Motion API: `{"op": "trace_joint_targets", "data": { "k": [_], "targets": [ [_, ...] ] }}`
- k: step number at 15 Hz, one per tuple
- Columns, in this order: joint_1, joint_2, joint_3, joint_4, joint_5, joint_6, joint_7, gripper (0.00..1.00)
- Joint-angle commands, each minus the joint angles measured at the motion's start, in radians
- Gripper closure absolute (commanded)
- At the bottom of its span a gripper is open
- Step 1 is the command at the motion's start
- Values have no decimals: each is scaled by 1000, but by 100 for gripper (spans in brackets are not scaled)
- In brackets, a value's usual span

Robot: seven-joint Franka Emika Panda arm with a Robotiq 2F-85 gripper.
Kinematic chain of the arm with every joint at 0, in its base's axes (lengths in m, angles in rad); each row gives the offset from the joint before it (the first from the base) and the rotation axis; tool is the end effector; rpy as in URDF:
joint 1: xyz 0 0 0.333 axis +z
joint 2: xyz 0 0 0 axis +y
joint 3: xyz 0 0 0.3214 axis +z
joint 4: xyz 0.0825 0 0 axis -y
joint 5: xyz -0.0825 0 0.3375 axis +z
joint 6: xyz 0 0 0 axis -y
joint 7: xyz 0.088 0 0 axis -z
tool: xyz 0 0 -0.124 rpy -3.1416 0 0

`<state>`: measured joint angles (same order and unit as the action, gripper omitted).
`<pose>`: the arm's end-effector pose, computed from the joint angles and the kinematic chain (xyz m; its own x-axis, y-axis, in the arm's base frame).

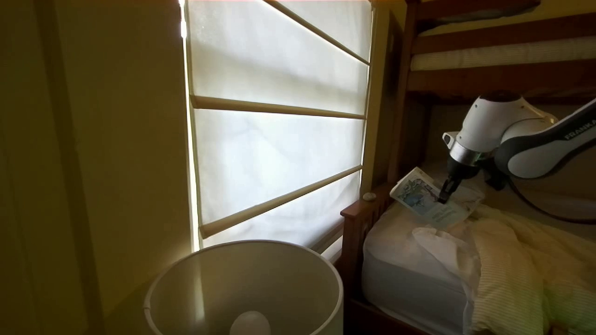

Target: Pick up the book from the bed and place it on the nightstand

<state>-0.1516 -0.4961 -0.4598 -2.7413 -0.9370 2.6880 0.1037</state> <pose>0.3104 -0.1918 0.4127 0.9428 0.1238 0.3095 -0.0257 -0.8986 0.4379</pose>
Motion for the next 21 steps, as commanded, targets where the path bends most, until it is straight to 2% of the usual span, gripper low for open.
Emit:
{"op": "trace_joint_targets", "data": {
  "k": [1,3,4,5,6,7,8,9,11,12,14,18,21],
  "targets": [
    [211,-129,-64,14,249,-193,-269,94],
    [289,-165,-51,52,361,-318,-383,94],
    [220,-154,53,63,467,-340,-469,94],
    [225,-165,90,78,497,-395,-502,94],
    [194,-171,150,96,494,-444,-517,94],
    [160,-181,196,106,445,-448,-530,94],
    [158,-133,173,80,492,-383,-501,76],
    [147,-144,205,91,483,-405,-507,76],
    [134,-153,227,100,476,-417,-517,76],
    [131,-153,226,100,475,-417,-522,94],
    [218,-100,165,122,620,-428,-622,94],
    [308,-39,167,117,836,-455,-744,94],
    [370,40,197,127,1005,-513,-788,94]
  ]
}}
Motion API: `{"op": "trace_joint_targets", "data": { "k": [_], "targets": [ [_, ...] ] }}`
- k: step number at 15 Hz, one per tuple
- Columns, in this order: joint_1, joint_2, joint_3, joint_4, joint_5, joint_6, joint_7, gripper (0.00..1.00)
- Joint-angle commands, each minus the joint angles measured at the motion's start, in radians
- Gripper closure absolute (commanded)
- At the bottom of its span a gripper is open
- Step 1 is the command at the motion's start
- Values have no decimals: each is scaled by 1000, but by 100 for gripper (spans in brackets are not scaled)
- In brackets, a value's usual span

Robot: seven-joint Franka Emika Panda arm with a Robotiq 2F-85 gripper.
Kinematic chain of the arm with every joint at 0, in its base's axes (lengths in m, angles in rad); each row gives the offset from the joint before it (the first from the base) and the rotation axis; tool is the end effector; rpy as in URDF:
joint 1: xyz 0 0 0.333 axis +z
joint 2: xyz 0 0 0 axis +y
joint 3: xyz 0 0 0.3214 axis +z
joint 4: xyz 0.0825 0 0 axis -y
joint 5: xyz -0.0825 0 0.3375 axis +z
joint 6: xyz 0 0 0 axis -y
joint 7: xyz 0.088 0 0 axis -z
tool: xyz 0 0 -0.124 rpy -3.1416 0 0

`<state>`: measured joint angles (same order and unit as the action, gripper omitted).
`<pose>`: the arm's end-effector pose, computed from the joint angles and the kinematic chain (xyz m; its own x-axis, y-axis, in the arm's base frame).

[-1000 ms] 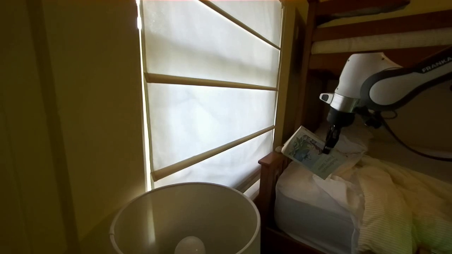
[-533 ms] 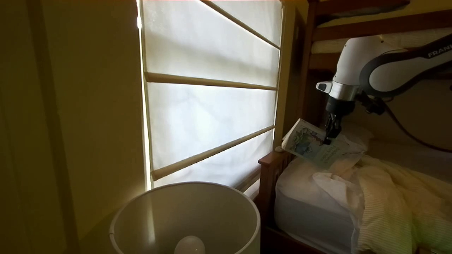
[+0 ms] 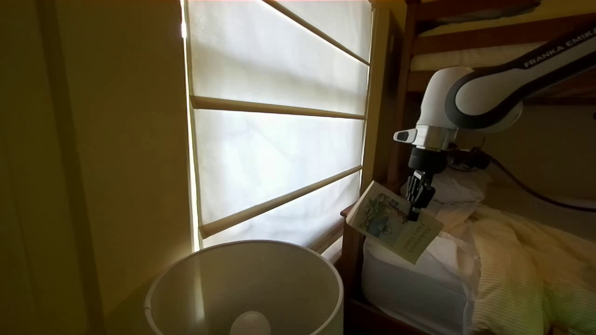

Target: Pick up the book from the bed and place it on the nightstand

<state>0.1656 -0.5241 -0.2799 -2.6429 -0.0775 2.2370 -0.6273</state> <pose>0.3430 -0.0435 0.4272 0.8258 0.5492 0.1280 0.5535 -0.8329 0.0025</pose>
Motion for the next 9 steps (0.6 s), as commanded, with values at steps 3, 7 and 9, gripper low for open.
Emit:
{"op": "trace_joint_targets", "data": {
  "k": [3,7,9],
  "targets": [
    [87,171,78,67,295,-152,-3,94],
    [45,183,154,33,350,-151,30,94],
    [41,207,178,35,353,-148,40,76]
  ]
}}
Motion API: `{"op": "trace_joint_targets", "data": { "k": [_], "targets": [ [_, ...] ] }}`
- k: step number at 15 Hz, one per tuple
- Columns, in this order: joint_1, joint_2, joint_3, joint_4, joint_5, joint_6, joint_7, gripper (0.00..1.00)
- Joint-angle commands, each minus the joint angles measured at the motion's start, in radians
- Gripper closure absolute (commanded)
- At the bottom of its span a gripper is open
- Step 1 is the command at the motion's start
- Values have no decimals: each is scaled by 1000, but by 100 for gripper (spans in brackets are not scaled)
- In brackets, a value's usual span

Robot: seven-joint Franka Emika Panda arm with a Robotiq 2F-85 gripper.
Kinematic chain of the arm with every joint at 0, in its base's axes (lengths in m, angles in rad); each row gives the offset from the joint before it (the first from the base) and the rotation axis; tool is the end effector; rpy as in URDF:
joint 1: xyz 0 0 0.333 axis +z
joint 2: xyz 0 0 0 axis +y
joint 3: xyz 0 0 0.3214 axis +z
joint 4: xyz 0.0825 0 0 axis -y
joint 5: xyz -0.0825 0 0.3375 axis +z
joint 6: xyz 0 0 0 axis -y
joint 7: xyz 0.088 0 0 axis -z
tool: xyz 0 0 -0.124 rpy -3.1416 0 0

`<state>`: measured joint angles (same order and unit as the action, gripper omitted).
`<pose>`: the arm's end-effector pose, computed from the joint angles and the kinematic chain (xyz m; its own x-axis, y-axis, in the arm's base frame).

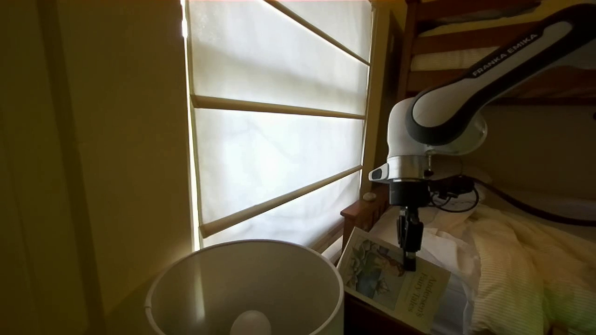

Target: Pick up the book from the bed and place it on the nightstand

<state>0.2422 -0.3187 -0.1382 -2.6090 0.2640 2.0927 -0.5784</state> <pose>0.3455 0.0537 0.3662 0.8531 0.5191 -0.0524 0.4786 -0.8186 -0.3176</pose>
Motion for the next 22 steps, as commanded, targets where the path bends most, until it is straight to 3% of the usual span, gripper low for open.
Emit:
{"op": "trace_joint_targets", "data": {
  "k": [1,3,4,13,17,22],
  "targets": [
    [-41,2,37,1,11,-4,-11,76],
    [-50,0,35,1,11,-4,-15,76],
    [-51,0,34,1,11,-4,-16,94],
    [-140,216,18,90,130,-45,37,94],
    [-153,376,63,159,198,-8,71,94],
    [-181,536,139,201,266,121,104,94]
  ]
}}
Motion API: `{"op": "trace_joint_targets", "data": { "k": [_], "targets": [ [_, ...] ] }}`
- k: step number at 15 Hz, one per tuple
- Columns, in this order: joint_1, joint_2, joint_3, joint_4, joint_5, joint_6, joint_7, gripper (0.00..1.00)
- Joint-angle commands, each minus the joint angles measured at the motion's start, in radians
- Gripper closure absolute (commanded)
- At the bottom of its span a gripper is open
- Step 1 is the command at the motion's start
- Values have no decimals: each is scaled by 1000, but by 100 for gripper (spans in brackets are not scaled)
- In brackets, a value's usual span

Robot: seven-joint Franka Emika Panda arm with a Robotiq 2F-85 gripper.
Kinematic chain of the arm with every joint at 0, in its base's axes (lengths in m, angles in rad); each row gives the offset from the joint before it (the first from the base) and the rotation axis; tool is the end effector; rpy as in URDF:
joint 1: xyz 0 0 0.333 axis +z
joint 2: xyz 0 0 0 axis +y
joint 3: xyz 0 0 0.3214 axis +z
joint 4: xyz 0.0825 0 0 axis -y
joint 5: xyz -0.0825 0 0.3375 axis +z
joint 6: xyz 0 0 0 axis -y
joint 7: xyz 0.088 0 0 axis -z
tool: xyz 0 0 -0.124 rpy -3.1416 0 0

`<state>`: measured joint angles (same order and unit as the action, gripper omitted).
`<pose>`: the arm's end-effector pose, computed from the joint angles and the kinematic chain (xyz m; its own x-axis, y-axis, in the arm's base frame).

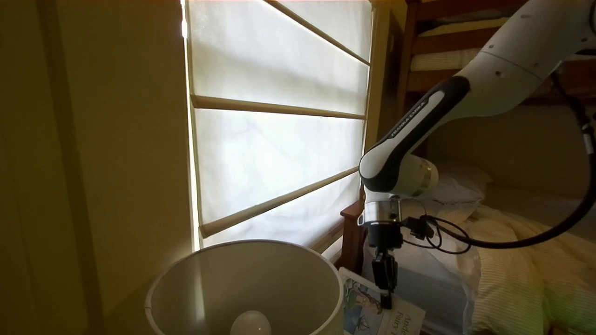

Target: Pick up the book from the bed and place it on the nightstand

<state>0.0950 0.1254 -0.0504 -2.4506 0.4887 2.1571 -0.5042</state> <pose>0.4064 0.0435 0.2551 0.9337 0.2397 -0.2661 0.1084 -0.8973 -0.4279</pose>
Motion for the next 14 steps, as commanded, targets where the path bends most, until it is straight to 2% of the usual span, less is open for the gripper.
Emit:
{"op": "trace_joint_targets", "data": {
  "k": [1,3,6,7,8,9,12,13,14],
  "targets": [
    [-46,115,66,38,59,86,11,94],
    [-83,144,98,14,115,168,-66,94],
    [-130,207,147,7,189,232,-143,94],
    [-141,219,157,5,191,231,-155,94],
    [-135,199,145,9,134,215,-102,94],
    [-143,212,150,9,134,218,-107,76],
    [-145,216,151,10,133,219,-107,76],
    [-145,216,151,11,133,219,-107,94],
    [-143,236,153,27,129,214,-103,94]
  ]
}}
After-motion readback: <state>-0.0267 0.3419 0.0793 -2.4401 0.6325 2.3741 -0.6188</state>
